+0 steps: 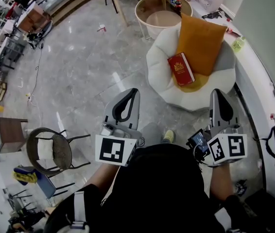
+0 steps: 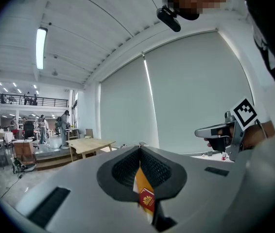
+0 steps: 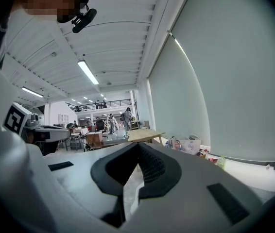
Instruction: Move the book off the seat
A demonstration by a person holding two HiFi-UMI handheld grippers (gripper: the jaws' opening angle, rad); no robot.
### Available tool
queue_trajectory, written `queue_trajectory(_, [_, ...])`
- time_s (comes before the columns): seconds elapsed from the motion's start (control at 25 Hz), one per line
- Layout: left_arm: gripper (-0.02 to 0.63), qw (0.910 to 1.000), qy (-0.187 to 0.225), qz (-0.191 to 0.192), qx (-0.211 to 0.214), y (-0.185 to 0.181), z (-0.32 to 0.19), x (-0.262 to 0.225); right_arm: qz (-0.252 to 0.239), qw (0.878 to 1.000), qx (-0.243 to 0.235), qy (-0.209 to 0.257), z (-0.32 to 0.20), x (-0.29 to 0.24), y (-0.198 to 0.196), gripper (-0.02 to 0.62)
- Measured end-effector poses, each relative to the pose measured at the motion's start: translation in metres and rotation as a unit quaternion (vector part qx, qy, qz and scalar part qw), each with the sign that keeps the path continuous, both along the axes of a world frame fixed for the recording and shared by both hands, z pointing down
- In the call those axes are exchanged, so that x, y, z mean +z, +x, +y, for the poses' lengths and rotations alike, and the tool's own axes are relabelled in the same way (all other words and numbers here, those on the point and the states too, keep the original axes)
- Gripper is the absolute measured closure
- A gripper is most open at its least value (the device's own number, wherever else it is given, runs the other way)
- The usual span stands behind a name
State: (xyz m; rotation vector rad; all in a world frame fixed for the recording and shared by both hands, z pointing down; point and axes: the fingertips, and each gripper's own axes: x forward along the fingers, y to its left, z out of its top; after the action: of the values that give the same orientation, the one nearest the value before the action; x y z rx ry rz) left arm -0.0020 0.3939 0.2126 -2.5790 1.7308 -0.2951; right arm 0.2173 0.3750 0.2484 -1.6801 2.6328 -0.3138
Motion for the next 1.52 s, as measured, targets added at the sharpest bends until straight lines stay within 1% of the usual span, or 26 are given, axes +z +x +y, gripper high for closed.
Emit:
queue_trajectory(0.36, [0.594,0.9998,0.012,0.007,0.011,0.010,-0.011,-0.002,-0.001,1.000,0.009,-0.002,-0.005,0.002,0.009,0.581])
queue_trajectory(0.64, [0.594,0.9997,0.014,0.012,0.013,0.005,-0.025,0.000,0.005,1.000,0.011,-0.002,-0.018,0.003,0.006,0.581])
queue_trajectory(1.04, [0.594,0.9997,0.013,0.017,0.015,-0.002,-0.068,0.001,0.013,1.000,0.015,-0.001,-0.056,0.004,0.000,0.581])
queue_trajectory(1.32, [0.594,0.9994,0.002,0.014,0.031,0.005,-0.104,0.009,0.015,1.000,0.022,-0.009,-0.087,0.011,0.003,0.581])
queue_trajectory(1.52, [0.594,0.9993,-0.006,0.014,0.035,0.005,-0.133,0.015,0.016,0.999,0.025,-0.018,-0.114,0.019,0.004,0.581])
